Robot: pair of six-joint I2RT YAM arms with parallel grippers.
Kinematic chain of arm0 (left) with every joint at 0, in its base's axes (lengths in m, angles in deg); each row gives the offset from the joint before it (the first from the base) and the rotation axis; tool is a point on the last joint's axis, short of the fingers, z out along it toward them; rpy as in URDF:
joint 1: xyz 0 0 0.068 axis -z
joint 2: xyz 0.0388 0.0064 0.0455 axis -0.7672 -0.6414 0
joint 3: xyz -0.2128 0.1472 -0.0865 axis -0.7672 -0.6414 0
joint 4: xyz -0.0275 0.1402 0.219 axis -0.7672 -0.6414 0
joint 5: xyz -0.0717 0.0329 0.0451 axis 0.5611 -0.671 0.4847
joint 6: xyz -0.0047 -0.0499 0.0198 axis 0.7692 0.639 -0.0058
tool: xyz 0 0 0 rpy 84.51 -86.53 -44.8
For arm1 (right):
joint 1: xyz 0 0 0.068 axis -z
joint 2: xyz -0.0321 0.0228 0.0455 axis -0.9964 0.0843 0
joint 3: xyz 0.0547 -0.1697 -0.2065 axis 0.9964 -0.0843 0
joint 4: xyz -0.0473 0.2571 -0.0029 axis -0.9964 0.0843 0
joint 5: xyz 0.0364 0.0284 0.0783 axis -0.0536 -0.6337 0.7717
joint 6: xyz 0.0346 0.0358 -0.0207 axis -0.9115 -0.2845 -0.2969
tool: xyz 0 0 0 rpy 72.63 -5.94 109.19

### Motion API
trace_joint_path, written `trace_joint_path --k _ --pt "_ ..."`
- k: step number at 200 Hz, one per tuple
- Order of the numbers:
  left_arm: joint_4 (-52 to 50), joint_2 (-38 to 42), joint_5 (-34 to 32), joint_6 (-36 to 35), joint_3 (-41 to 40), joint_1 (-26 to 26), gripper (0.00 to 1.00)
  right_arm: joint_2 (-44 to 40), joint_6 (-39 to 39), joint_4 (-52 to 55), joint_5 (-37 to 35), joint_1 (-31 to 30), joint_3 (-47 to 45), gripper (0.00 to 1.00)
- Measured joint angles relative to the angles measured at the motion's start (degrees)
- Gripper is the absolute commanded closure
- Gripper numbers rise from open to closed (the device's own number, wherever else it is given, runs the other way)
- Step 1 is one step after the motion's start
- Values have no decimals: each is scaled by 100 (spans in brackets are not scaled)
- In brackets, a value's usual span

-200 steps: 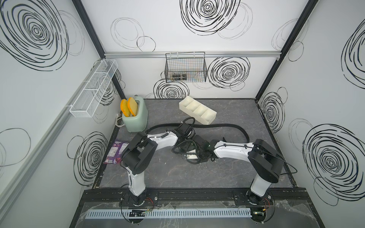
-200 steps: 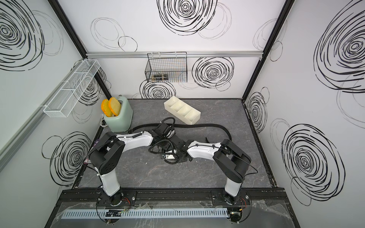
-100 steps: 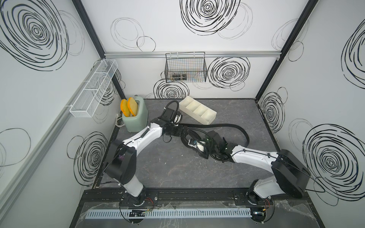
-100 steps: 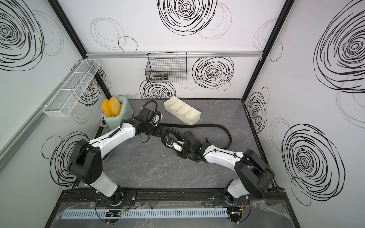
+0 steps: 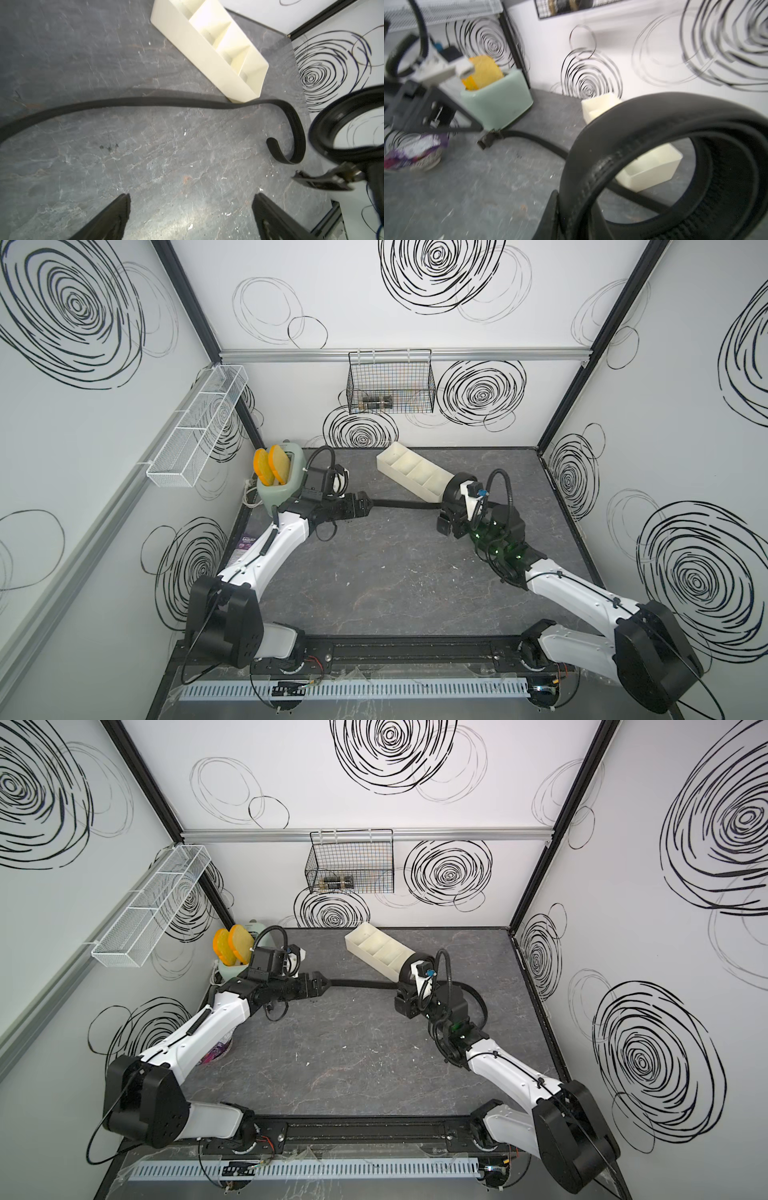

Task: Place the belts into the storage roll
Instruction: Pick up the belt from the center of the board, then move the container to the center of the board.

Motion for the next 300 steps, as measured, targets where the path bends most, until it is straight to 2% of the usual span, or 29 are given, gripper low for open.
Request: trace_joint_path --k 32,74,127,157,255,300 --pt "-9 256 52 -114 -431 118 3 459 216 -380 -522 299 710 100" --pt "-52 363 42 -358 -638 192 3 1797 640 -944 -643 745 1419 100" --pt "-81 376 -48 -555 -723 195 3 3543 1167 -1054 37 981 2341 100" --pt "-81 334 -72 -605 -721 195 3 4192 1453 -1113 494 1019 2809 100" --pt "-31 -363 -92 -645 -293 188 2 5154 2337 -1239 1217 1281 3254 100" --pt "28 -708 -85 -627 212 190 2 5224 2946 -1012 1329 1235 3375 100"
